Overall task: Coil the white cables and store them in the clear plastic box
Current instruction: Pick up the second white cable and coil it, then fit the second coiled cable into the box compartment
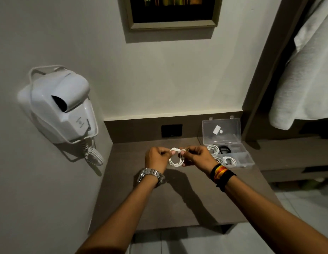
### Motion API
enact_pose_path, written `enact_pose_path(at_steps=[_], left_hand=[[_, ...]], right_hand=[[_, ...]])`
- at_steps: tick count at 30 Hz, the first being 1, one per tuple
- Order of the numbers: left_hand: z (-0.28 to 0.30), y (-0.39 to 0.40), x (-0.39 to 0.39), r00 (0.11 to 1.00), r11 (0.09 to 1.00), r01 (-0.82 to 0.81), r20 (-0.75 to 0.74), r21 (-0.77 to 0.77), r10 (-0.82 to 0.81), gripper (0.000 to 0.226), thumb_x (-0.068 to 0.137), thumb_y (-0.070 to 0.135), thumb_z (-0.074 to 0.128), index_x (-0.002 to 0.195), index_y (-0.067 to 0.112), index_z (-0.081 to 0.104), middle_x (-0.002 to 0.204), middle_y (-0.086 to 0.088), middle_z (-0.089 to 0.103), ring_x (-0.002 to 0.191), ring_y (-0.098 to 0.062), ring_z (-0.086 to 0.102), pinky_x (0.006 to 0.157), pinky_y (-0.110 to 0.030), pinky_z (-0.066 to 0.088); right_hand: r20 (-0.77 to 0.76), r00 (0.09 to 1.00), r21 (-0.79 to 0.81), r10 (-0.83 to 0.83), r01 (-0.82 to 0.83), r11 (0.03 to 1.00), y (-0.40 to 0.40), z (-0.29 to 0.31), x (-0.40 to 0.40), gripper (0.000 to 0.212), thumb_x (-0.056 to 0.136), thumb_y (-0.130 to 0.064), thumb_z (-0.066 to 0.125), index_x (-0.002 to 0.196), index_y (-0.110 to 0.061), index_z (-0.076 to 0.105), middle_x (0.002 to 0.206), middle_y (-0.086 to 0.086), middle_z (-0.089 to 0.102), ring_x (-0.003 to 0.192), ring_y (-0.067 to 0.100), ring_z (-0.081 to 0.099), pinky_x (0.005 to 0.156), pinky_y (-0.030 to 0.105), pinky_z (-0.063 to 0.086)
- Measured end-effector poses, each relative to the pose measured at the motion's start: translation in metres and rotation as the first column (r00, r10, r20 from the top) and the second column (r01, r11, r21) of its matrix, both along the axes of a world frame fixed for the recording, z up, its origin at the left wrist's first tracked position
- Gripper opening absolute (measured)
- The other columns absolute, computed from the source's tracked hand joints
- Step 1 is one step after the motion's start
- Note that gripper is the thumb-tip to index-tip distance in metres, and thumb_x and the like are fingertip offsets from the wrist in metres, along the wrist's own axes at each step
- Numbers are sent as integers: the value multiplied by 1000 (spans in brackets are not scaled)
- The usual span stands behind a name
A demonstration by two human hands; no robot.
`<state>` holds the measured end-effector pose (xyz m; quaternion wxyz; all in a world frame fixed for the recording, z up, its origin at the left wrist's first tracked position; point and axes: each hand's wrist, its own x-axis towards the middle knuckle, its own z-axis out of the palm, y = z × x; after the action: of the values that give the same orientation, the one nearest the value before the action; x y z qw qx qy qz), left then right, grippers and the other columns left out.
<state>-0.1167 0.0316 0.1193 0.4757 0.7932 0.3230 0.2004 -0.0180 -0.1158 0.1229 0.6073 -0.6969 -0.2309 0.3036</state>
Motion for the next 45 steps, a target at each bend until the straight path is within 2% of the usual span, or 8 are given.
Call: enact_pose_path(at_steps=[5, 9, 13, 19, 23, 30, 34, 45], left_hand=[[-21, -33, 43, 1000, 951, 13, 14, -308, -9, 10, 85, 8, 74, 93, 9, 79, 83, -9, 77, 60, -20, 72, 59, -30, 61], [-45, -64, 89, 998, 971, 43, -30, -235, -51, 18, 79, 11, 76, 95, 18, 80, 84, 4, 78, 79, -14, 74, 78, -35, 62], [-53, -112, 144, 996, 993, -32, -89, -114, 22, 13, 73, 15, 83, 83, 21, 78, 78, 6, 75, 73, -9, 69, 68, -22, 56], [-82, -179, 234, 980, 999, -30, -198, -39, 22, 13, 69, 28, 84, 79, 28, 76, 82, 10, 74, 74, -14, 68, 68, -26, 56], [-105, -210, 277, 964, 995, -40, -265, -91, 14, 8, 70, 25, 82, 76, 26, 77, 80, 5, 76, 77, -21, 69, 72, -32, 58], [-158, -218, 301, 925, 999, 33, -379, 27, -21, 17, 77, 27, 65, 78, 18, 79, 78, -8, 76, 76, -29, 71, 63, -29, 55], [-129, -220, 295, 905, 985, 154, -411, 80, -108, 13, 79, 23, 73, 91, 27, 78, 93, 4, 77, 88, -19, 71, 78, -30, 57], [-117, -241, 289, 879, 814, 334, -470, 476, -86, 19, 87, 33, 69, 100, 19, 71, 101, -7, 68, 89, -31, 69, 72, -39, 57]], right_hand=[[-34, 985, -30, -169, 168, 985, -31, -33, 30, 18, 95, -3, 67, 110, 2, 74, 87, 16, 74, 72, 20, 69, 67, 27, 63], [-81, 967, -68, -242, 237, 969, -61, -47, 73, 17, 93, -1, 68, 108, 3, 75, 90, 20, 75, 75, 24, 69, 66, 29, 63], [-103, 941, -117, -323, 311, 943, -104, -68, 134, 16, 90, 1, 71, 105, 5, 74, 96, 25, 76, 77, 29, 73, 71, 38, 65], [-45, 929, -242, -368, 348, 906, -168, -94, 227, 13, 87, 3, 74, 94, 10, 65, 74, 19, 69, 66, 31, 65, 56, 35, 63], [54, 953, -361, -298, 297, 884, -194, -111, 270, 8, 87, -1, 74, 84, 1, 67, 69, 18, 67, 54, 23, 64, 51, 29, 60], [177, 976, -502, -130, 203, 841, -201, -141, 305, 13, 83, -13, 80, 74, -16, 70, 72, 10, 75, 68, 29, 75, 66, 46, 65], [251, 968, -543, -14, 153, 825, -198, -142, 310, 10, 84, -15, 78, 77, -18, 72, 79, 5, 75, 74, 22, 74, 71, 41, 65], [563, 740, -630, 368, 95, 771, -218, -141, 303, 17, 94, -26, 69, 103, -14, 76, 108, 6, 59, 95, 22, 59, 89, 36, 56]])
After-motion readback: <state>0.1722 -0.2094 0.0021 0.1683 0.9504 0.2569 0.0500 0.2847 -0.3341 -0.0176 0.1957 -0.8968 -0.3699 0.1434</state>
